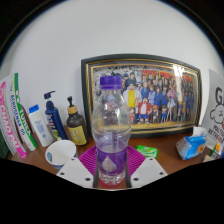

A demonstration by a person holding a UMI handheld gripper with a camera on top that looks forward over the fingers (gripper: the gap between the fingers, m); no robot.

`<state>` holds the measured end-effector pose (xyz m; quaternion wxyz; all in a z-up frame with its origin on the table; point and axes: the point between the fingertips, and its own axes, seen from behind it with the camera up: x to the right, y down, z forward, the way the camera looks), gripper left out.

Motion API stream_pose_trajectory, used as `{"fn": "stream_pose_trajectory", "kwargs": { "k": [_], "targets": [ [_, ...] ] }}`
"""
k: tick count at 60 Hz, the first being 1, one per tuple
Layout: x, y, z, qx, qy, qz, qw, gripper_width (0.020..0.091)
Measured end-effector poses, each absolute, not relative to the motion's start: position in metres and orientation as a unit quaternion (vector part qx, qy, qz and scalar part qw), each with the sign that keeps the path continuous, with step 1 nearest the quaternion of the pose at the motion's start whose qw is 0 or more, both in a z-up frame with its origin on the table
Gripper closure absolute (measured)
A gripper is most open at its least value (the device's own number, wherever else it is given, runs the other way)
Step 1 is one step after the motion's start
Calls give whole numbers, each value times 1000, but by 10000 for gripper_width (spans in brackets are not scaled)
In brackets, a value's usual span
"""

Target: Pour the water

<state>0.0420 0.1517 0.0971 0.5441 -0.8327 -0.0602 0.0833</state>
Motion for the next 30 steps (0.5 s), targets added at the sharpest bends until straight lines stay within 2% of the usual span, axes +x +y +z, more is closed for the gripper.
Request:
{"fn": "stream_pose_trajectory", "kwargs": {
  "k": [8,12,19,22,26,30],
  "targets": [
    [29,149,72,-831,-71,96,543,727],
    [27,151,75,-818,-77,88,563,730],
    [28,147,75,-815,-78,82,569,629],
    [28,145,72,-822,-77,79,559,553],
    [31,138,73,-834,-69,74,542,351],
    [35,125,85,-842,-61,67,532,242]
  ]
}}
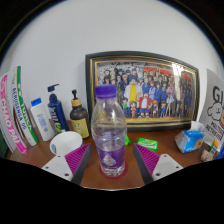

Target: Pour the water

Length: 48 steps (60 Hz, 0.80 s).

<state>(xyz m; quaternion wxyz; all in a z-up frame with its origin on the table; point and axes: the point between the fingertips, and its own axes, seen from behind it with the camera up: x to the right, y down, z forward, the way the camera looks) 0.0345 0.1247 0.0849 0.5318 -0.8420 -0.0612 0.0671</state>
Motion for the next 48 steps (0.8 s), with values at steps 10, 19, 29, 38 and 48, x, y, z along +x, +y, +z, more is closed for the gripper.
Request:
{"fn": "stream_pose_trajectory", "kwargs": {
  "k": [10,19,29,38,48],
  "targets": [
    [44,61,137,-863,-35,32,502,251],
    [35,-13,183,-878,-32,2,478,249],
    [28,-71,213,-877,-43,-39,478,252],
    [23,-95,224,-874,-37,-46,483,250],
    [21,-103,230,-868,-33,-51,492,251]
  ]
}}
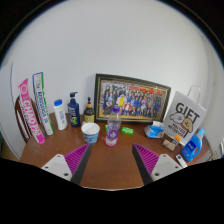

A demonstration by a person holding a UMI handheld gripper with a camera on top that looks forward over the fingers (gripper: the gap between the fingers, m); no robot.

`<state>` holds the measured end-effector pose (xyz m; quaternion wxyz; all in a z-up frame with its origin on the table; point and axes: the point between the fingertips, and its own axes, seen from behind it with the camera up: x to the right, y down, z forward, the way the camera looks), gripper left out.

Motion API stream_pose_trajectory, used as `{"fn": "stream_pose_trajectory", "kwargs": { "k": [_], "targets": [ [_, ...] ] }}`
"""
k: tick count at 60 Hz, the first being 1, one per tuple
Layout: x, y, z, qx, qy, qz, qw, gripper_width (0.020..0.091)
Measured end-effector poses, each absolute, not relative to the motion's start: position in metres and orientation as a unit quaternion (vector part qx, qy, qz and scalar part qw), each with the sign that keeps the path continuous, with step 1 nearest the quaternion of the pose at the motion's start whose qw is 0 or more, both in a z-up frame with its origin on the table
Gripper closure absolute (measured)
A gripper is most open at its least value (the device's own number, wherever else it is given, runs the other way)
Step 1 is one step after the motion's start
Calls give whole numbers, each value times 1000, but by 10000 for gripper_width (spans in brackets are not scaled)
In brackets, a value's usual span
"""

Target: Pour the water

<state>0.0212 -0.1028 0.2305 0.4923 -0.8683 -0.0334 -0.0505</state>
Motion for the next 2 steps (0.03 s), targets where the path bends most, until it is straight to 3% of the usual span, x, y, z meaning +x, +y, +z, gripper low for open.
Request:
{"fn": "stream_pose_trajectory", "kwargs": {
  "k": [2],
  "targets": [
    [22,-105,231,-867,-34,-54,495,250]
  ]
}}
